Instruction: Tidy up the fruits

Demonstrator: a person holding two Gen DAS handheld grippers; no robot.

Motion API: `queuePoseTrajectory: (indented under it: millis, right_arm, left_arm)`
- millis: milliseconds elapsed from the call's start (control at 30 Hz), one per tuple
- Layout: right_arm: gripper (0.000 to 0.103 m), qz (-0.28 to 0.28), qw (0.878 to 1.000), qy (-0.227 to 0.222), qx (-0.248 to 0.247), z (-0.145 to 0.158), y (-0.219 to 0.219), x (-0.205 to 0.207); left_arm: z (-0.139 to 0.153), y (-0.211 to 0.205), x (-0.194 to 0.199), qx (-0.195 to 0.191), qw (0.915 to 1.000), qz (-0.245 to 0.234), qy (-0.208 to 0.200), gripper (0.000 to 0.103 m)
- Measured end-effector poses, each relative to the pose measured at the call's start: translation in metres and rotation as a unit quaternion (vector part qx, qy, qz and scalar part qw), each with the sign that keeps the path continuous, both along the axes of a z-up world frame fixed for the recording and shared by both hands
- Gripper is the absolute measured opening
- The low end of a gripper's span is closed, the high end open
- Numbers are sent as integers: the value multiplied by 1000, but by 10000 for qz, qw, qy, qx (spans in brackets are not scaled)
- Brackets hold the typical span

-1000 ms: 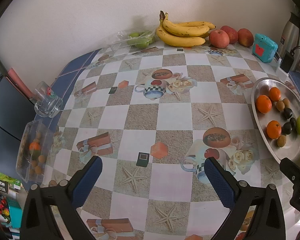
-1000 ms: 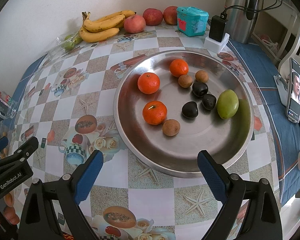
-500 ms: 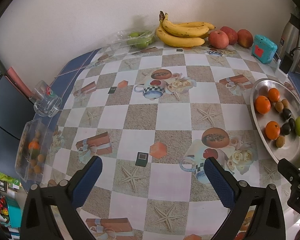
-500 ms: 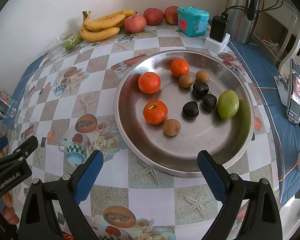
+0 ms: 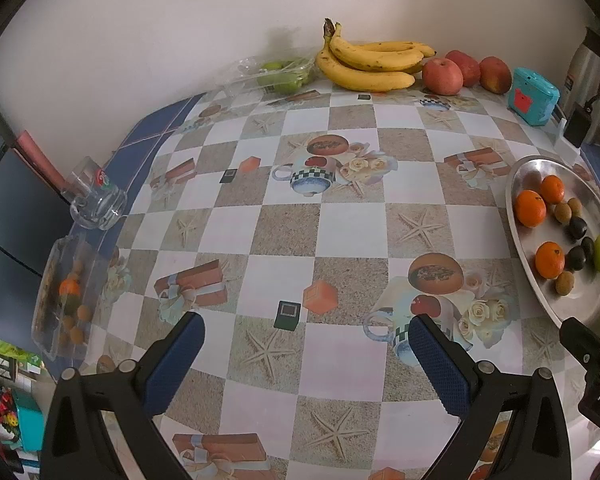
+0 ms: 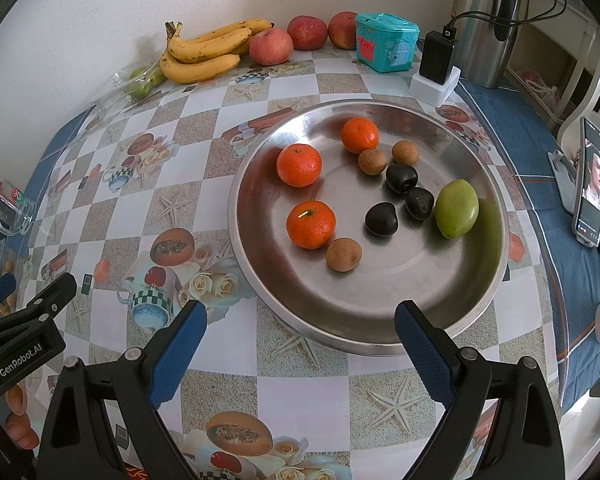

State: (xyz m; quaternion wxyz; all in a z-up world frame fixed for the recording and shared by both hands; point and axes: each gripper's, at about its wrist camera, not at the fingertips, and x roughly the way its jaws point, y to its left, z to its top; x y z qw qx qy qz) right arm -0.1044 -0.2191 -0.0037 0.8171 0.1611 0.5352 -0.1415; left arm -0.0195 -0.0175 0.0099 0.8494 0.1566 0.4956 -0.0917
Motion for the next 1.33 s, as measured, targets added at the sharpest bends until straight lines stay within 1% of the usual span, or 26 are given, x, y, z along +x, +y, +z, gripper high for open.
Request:
queuePoseTrajectory:
  millis: [967, 1167, 1333]
  right_arm:
    - [95, -54, 10000, 1, 17, -1, -6, -2]
    - [95, -58, 10000, 0, 39, -1, -10, -3]
    - [95, -61, 10000, 1, 42, -1, -10, -3]
  left_arm:
    - [-3, 4, 2, 101, 9997, 194, 85, 103]
    - [-3, 6, 3, 1, 9997, 226, 71, 103]
    - [-3, 6, 2, 9, 9998, 204, 57, 103]
